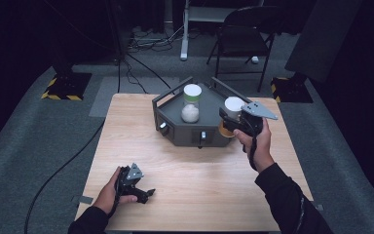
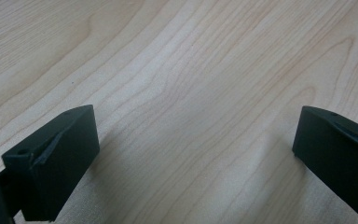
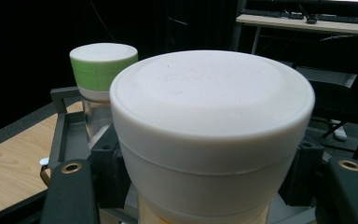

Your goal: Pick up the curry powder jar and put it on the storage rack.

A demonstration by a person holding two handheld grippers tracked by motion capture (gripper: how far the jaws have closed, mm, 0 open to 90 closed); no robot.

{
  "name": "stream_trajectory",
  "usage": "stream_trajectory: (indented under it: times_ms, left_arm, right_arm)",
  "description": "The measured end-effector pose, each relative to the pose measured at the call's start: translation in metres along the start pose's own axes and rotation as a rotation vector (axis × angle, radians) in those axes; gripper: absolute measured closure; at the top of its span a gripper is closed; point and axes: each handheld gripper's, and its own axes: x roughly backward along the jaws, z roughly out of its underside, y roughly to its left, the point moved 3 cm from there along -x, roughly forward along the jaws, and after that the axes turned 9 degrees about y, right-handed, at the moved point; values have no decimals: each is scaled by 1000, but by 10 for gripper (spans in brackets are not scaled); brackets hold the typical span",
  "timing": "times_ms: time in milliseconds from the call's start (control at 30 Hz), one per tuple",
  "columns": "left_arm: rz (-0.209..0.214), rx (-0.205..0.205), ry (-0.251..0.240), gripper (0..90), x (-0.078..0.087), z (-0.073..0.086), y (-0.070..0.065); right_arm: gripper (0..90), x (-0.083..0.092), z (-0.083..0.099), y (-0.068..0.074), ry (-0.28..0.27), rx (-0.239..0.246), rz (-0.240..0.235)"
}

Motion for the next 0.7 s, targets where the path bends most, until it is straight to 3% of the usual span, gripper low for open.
stream_trajectory:
  times_ms: [700]
  left_arm:
    - [0, 1, 0, 3, 0, 0, 0]
  right_arm:
    - [331, -33, -21, -2, -4, 1, 27]
